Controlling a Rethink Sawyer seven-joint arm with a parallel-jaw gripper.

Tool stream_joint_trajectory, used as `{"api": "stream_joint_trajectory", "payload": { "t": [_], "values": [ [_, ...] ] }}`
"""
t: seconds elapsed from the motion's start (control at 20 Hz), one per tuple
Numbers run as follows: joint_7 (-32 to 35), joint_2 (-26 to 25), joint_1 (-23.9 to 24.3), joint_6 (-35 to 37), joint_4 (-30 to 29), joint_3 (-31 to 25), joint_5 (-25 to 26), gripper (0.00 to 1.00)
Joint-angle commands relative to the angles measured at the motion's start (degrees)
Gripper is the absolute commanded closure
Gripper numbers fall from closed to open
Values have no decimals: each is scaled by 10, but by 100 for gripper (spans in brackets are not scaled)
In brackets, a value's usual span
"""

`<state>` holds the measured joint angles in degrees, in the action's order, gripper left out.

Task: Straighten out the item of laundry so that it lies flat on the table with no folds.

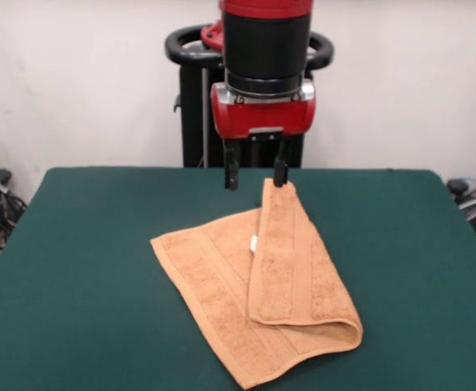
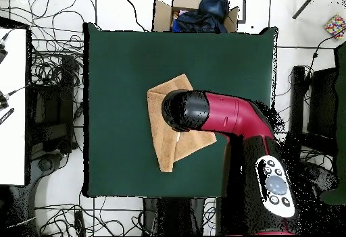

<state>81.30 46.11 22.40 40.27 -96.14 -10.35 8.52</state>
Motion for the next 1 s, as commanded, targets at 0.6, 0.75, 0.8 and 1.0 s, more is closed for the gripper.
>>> {"api": "stream_joint_trajectory", "payload": {
  "t": [0.6,0.75,0.8,1.0],
  "values": [
    [-10,-39,5,37,27,-54,7,0],
    [-9,-41,5,37,29,-54,7,0],
    [-9,-41,5,35,28,-54,7,0],
    [-8,-41,6,33,27,-55,4,0]
  ]
}}
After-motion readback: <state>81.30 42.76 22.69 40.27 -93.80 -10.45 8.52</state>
